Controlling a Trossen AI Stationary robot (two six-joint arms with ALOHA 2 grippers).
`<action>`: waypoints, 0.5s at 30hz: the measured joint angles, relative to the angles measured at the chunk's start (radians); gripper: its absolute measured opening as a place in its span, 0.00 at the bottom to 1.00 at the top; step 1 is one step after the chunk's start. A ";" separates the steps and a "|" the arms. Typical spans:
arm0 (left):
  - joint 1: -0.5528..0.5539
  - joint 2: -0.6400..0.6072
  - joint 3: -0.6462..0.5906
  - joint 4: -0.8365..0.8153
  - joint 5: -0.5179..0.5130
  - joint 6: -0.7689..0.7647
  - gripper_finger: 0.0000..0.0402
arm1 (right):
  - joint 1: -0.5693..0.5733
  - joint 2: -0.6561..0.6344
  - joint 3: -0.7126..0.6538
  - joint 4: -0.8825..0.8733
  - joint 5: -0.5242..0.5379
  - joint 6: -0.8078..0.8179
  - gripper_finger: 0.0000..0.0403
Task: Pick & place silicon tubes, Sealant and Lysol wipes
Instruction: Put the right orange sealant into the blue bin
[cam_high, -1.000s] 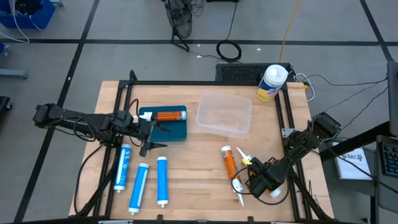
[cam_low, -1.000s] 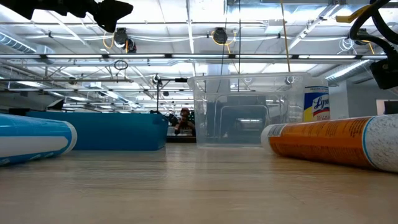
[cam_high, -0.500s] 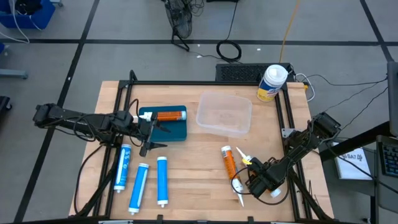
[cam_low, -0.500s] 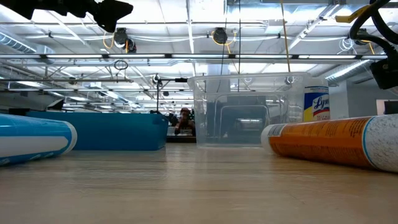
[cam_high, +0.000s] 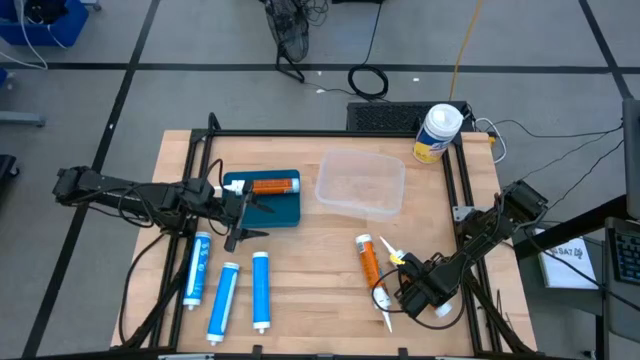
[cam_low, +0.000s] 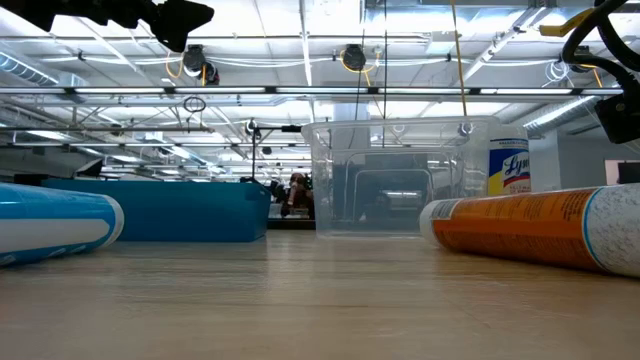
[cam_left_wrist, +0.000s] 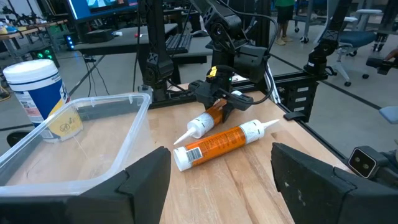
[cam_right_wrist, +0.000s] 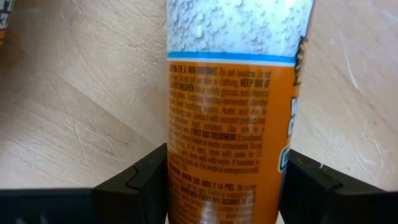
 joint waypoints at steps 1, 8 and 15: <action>0.000 0.000 0.000 0.000 0.000 0.000 0.68 | 0.000 0.000 0.000 0.000 0.000 0.000 0.54; 0.000 0.000 0.000 0.000 0.000 0.000 0.67 | 0.000 0.000 0.000 0.000 0.000 0.000 0.53; 0.000 0.000 0.000 0.000 0.000 0.000 0.67 | 0.000 0.000 0.000 0.000 0.003 -0.006 0.54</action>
